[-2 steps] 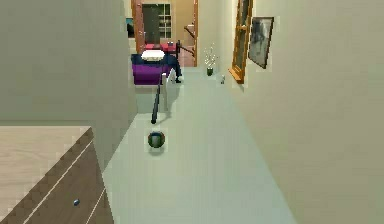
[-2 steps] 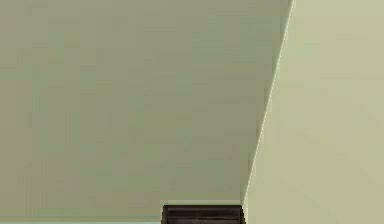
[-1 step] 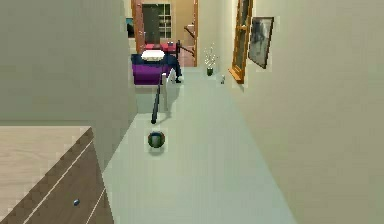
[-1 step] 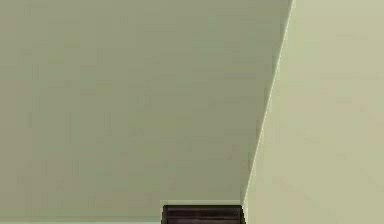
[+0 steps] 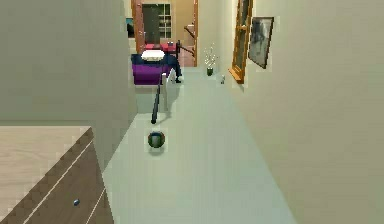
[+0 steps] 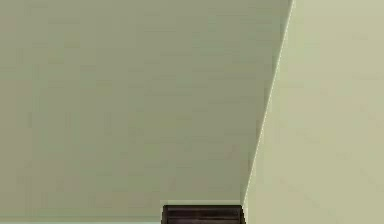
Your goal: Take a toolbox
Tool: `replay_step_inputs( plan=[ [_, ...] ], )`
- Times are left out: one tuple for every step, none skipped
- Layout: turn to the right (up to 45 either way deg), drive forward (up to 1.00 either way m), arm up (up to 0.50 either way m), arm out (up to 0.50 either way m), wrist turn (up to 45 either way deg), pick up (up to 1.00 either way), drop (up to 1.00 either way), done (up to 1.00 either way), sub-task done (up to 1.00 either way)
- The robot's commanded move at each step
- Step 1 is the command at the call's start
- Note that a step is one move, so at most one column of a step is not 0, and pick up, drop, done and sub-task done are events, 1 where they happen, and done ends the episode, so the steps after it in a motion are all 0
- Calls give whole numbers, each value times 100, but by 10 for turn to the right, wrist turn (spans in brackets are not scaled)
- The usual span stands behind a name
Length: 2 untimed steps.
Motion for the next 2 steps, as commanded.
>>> replay_step_inputs(
  plan=[
    [0,0,10,0,0,0,0,0,0],
    [0,0,0,0,0,0,0,100,0]
  ],
)
